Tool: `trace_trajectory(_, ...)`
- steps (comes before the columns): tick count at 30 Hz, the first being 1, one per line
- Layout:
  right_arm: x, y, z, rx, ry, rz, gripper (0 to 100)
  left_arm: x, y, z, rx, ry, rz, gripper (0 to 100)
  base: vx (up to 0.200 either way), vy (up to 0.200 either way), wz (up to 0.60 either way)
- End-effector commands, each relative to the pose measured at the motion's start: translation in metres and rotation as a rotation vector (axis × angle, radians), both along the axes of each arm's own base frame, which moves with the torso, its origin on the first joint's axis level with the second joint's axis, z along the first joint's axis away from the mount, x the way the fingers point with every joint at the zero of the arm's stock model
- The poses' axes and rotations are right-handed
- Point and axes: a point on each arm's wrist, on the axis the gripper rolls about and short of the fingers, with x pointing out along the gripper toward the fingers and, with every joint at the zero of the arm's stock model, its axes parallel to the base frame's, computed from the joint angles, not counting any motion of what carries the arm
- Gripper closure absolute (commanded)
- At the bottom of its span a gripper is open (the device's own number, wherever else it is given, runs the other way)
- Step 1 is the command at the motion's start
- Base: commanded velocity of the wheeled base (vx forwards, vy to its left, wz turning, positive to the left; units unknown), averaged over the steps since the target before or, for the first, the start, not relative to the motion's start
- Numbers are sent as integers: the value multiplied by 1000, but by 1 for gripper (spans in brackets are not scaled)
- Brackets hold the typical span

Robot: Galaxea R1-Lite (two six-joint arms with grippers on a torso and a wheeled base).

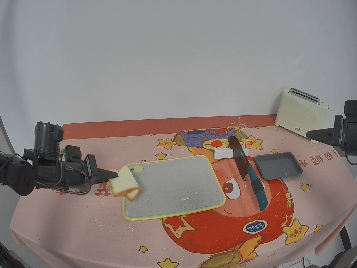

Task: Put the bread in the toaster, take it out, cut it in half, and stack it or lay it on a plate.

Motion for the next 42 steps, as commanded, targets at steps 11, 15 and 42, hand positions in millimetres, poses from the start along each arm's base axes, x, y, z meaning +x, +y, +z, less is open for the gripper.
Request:
trace_trajectory(11, -24, -7, -2, -109, -85, -10, 100, -40, 19, 81, -41, -324, 61, 100, 0, -18, 0)
trace_trajectory(15, -31, -9, 0, -138, -116, -17, 100, -41, 19, 82, -48, -335, 61, 100, 0, -200, 0)
trace_trajectory(42, -29, -14, 8, -121, -217, -77, 100, -30, -17, 117, -158, -384, -106, 100, 0, -200, 0)
